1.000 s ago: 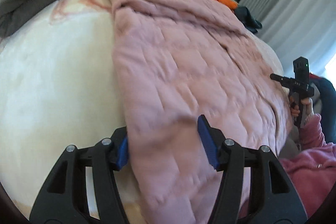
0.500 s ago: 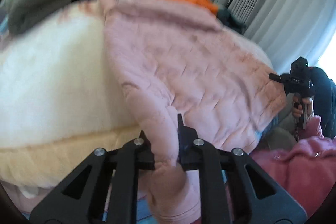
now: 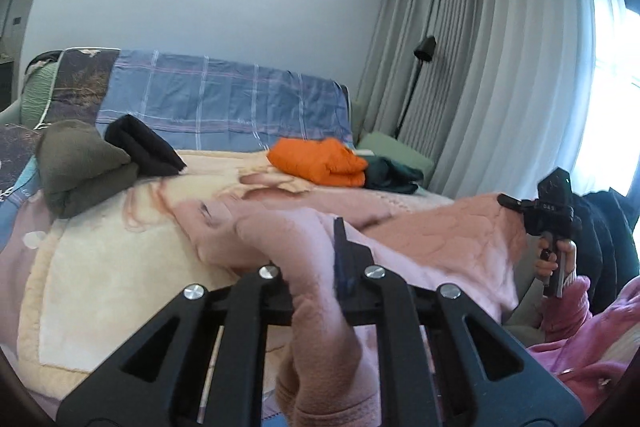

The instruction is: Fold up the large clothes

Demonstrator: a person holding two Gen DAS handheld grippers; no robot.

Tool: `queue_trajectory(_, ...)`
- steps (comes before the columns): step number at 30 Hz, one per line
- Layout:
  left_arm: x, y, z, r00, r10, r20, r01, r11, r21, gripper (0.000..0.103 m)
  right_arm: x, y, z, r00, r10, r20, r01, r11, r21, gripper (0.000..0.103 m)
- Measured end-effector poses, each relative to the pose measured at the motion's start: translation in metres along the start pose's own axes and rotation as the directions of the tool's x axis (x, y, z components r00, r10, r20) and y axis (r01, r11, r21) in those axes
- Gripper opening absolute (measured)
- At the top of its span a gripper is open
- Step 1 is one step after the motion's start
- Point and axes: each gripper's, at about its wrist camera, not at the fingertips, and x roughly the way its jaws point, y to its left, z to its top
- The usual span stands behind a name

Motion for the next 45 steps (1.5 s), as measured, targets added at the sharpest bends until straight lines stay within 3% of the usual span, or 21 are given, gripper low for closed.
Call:
queue_trajectory(7, 0.058, 0.055, 0.017, 0.993, 0.043, -0.108, -0.062, 0.981, -0.181, 0.012, 0.065, -0.041, 0.037, 0.998, -0.043, -0.041, 0.047, 0.994, 0.103, 0.009)
queue_trajectory(12, 0.144, 0.111, 0.044, 0.975, 0.114, -0.192, -0.157, 0.961, -0.226, 0.016, 0.163, -0.088, 0.082, 0.975, -0.195, -0.103, 0.209, 0.968, 0.140, 0.013)
queue_trajectory(13, 0.171, 0.127, 0.046, 0.965, 0.139, -0.221, -0.191, 0.953, -0.236, 0.017, 0.181, -0.099, 0.085, 0.962, -0.236, -0.137, 0.254, 0.957, 0.137, 0.015)
queue_trajectory(14, 0.186, 0.134, 0.044, 0.956, 0.162, -0.243, -0.221, 0.945, -0.240, 0.018, 0.205, -0.114, 0.086, 0.932, -0.301, -0.204, 0.331, 0.934, 0.136, 0.017)
queue_trajectory(15, 0.203, 0.142, 0.040, 0.941, 0.190, -0.281, -0.262, 0.932, -0.250, 0.018, 0.220, -0.123, 0.081, 0.897, -0.352, -0.268, 0.398, 0.907, 0.141, 0.021)
queue_trajectory(16, 0.221, 0.149, 0.033, 0.918, 0.204, -0.341, -0.304, 0.913, -0.271, 0.020, 0.224, -0.126, 0.079, 0.884, -0.368, -0.289, 0.420, 0.896, 0.144, 0.022)
queue_trajectory(17, 0.232, 0.153, 0.026, 0.899, 0.208, -0.387, -0.329, 0.901, -0.282, 0.024, 0.223, -0.125, 0.077, 0.890, -0.358, -0.282, 0.408, 0.902, 0.144, 0.027)
queue_trajectory(18, 0.236, 0.153, 0.025, 0.894, 0.204, -0.398, -0.329, 0.903, -0.276, 0.036, 0.219, -0.123, 0.079, 0.903, -0.339, -0.264, 0.382, 0.915, 0.132, 0.039)
queue_trajectory(20, 0.232, 0.150, 0.030, 0.909, 0.183, -0.373, -0.286, 0.927, -0.243, 0.042, 0.201, -0.112, 0.090, 0.913, -0.358, -0.195, 0.378, 0.923, 0.076, 0.061)
queue_trajectory(24, 0.213, 0.148, 0.062, 0.939, 0.154, -0.306, -0.236, 0.938, -0.252, 0.054, 0.156, -0.080, 0.110, 0.913, -0.408, -0.020, 0.407, 0.912, -0.050, 0.067)
queue_trajectory(25, 0.204, 0.143, 0.070, 0.947, 0.164, -0.276, -0.233, 0.942, -0.240, 0.068, 0.148, -0.070, 0.108, 0.913, -0.407, -0.004, 0.405, 0.910, -0.093, 0.069)
queue_trajectory(27, 0.189, 0.131, 0.083, 0.953, 0.236, -0.193, -0.269, 0.948, -0.168, 0.082, 0.143, -0.054, 0.095, 0.912, -0.411, 0.003, 0.403, 0.892, -0.205, 0.073)
queue_trajectory(28, 0.177, 0.120, 0.088, 0.956, 0.258, -0.139, -0.274, 0.955, -0.110, 0.083, 0.145, -0.051, 0.090, 0.907, -0.420, -0.002, 0.406, 0.878, -0.254, 0.074)
queue_trajectory(30, 0.162, 0.107, 0.089, 0.963, 0.254, -0.093, -0.259, 0.964, -0.052, 0.083, 0.151, -0.040, 0.058, 0.875, -0.482, -0.037, 0.421, 0.797, -0.434, 0.077)
queue_trajectory(32, 0.156, 0.094, 0.081, 0.966, 0.234, -0.109, -0.235, 0.972, -0.001, 0.083, 0.155, -0.038, 0.033, 0.842, -0.535, -0.069, 0.423, 0.733, -0.533, 0.077)
queue_trajectory(33, 0.157, 0.085, 0.069, 0.961, 0.233, -0.147, -0.230, 0.972, 0.038, 0.083, 0.159, -0.041, 0.015, 0.817, -0.569, -0.097, 0.418, 0.699, -0.580, 0.077)
queue_trajectory(36, 0.169, 0.071, 0.039, 0.937, 0.237, -0.256, -0.211, 0.969, 0.127, 0.083, 0.170, -0.055, -0.012, 0.771, -0.617, -0.156, 0.409, 0.669, -0.620, 0.077)
queue_trajectory(38, 0.185, 0.065, 0.011, 0.908, 0.203, -0.368, -0.149, 0.974, 0.170, 0.083, 0.181, -0.066, -0.020, 0.745, -0.643, -0.179, 0.421, 0.661, -0.621, 0.077)
queue_trajectory(40, 0.206, 0.064, -0.009, 0.868, 0.228, -0.441, -0.143, 0.965, 0.219, 0.081, 0.195, -0.073, -0.021, 0.718, -0.677, -0.165, 0.445, 0.628, -0.639, 0.077)
queue_trajectory(43, 0.247, 0.071, -0.019, 0.830, 0.236, -0.506, -0.121, 0.961, 0.249, 0.070, 0.227, -0.072, -0.007, 0.715, -0.686, -0.137, 0.442, 0.595, -0.671, 0.077)
queue_trajectory(45, 0.266, 0.078, -0.010, 0.828, 0.235, -0.509, -0.119, 0.961, 0.250, 0.065, 0.243, -0.066, 0.012, 0.710, -0.700, -0.067, 0.477, 0.550, -0.686, 0.077)
